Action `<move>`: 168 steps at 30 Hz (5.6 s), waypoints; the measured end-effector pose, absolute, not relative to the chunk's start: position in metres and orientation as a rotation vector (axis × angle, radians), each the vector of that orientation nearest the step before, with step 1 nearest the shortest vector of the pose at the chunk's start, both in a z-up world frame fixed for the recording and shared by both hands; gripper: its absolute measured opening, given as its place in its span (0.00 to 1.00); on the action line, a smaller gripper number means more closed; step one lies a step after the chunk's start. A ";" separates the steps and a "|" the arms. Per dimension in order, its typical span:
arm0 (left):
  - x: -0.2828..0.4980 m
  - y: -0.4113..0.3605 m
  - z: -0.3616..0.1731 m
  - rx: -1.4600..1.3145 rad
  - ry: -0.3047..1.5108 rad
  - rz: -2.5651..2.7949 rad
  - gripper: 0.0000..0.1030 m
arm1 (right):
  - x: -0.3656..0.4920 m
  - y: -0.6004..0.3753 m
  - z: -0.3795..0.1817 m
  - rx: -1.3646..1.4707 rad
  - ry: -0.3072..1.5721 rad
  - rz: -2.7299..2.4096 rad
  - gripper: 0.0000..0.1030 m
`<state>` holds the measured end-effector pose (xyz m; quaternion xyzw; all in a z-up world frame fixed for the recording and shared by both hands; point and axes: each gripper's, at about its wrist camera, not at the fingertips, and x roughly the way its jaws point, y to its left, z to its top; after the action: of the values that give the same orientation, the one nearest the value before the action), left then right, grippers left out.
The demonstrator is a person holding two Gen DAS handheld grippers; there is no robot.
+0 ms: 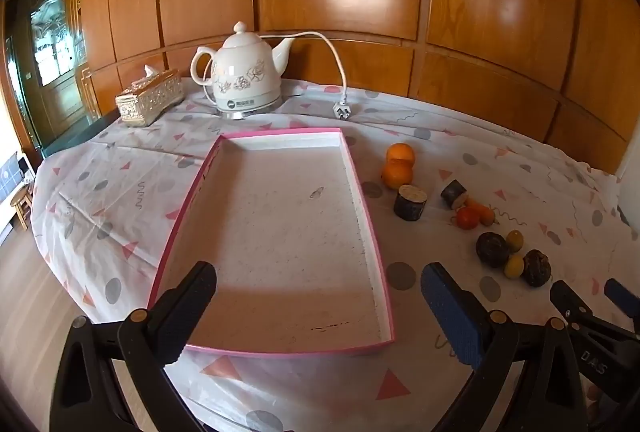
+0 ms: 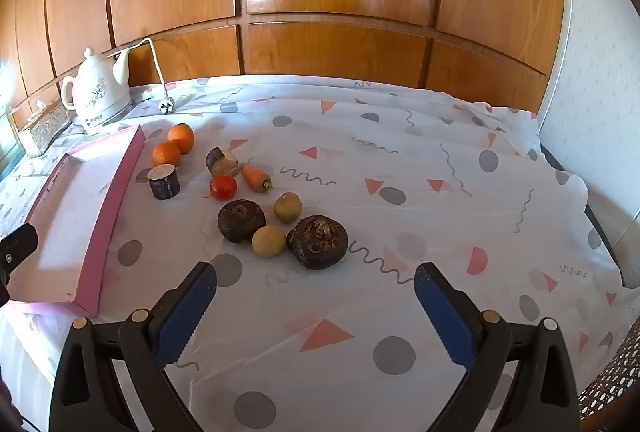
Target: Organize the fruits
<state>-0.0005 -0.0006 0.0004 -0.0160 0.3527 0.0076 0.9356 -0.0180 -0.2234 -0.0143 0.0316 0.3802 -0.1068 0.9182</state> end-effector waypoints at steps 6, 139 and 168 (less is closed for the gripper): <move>-0.005 -0.001 0.002 -0.044 0.708 0.018 1.00 | -0.018 -0.220 -0.011 0.042 0.772 -0.211 0.98; 0.261 -0.100 -0.054 0.097 1.096 -0.319 0.36 | -0.021 -0.341 -0.078 0.181 0.840 -0.388 1.00; 0.182 0.077 -0.037 -0.103 0.976 -0.010 0.38 | -0.022 -0.339 -0.080 0.176 0.817 -0.396 1.00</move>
<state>0.1822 0.0768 -0.0371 -0.0495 0.4687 -0.0048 0.8819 -0.0223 -0.3388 -0.0796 0.0847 0.3940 -0.1909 0.8951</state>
